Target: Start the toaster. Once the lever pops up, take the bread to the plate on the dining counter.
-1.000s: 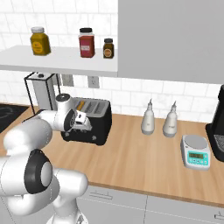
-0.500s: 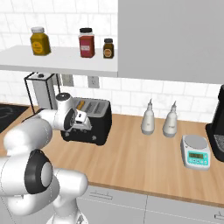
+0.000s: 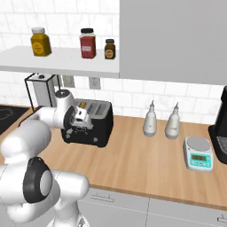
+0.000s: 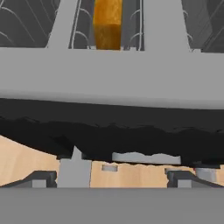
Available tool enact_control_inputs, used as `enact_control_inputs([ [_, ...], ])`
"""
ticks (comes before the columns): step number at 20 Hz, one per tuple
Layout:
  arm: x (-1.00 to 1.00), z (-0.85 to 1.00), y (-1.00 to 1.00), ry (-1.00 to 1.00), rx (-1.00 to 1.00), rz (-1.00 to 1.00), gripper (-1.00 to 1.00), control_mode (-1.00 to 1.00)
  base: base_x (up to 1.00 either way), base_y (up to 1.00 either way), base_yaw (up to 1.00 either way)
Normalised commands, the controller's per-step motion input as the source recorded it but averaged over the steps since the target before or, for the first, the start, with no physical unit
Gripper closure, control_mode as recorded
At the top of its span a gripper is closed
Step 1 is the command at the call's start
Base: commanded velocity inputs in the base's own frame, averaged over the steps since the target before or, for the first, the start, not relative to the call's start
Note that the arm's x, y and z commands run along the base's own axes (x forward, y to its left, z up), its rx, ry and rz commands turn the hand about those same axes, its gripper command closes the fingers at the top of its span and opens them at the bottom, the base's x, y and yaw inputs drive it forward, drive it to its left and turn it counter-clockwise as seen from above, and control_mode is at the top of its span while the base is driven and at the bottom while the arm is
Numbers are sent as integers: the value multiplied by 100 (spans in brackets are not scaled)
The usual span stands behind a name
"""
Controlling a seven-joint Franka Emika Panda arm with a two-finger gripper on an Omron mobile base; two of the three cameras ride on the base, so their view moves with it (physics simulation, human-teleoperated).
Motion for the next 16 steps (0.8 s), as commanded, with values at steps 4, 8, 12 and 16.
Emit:
enact_control_inputs([
  [4, -25, 35, 0, -9, 0, 0, -100, -100, 0, 0, 0],
  [8, -23, 36, 0, -13, 0, 0, -100, -100, 0, 0, 0],
  [12, -3, 24, 0, -24, 0, 0, -100, -100, 0, 0, 0],
  [16, -3, 20, 0, -33, 0, 0, -100, -100, 0, 0, 0],
])
